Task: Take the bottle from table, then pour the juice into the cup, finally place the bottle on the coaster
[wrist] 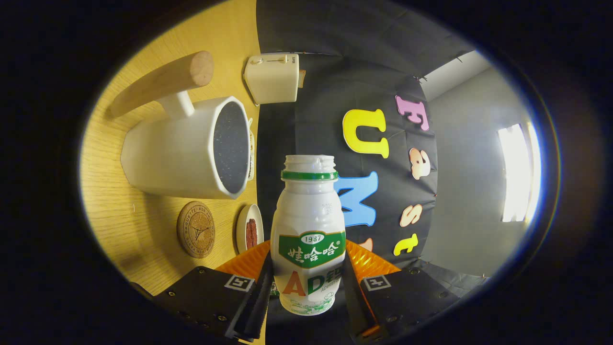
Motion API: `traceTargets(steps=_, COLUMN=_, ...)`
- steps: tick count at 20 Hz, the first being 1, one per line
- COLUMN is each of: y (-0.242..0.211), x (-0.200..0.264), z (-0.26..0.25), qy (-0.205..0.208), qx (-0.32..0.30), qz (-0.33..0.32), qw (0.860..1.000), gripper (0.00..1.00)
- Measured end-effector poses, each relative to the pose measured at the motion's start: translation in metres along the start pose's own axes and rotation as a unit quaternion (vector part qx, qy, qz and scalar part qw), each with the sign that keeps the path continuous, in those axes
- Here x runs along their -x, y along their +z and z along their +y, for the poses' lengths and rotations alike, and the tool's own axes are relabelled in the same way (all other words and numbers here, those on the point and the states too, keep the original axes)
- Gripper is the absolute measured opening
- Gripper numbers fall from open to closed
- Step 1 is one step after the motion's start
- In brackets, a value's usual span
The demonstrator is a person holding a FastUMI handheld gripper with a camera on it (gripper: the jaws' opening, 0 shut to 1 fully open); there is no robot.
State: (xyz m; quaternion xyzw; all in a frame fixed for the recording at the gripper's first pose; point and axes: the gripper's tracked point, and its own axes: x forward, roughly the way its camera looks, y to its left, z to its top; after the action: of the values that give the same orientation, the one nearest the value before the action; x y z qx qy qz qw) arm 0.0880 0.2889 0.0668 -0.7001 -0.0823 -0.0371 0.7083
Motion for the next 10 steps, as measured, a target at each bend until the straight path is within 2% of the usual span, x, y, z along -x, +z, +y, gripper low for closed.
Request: traceTargets(steps=10, y=0.0005, x=-0.0009, z=-0.0079, qy=-0.007, qx=0.054, qz=0.0, qw=0.999, gripper=0.68)
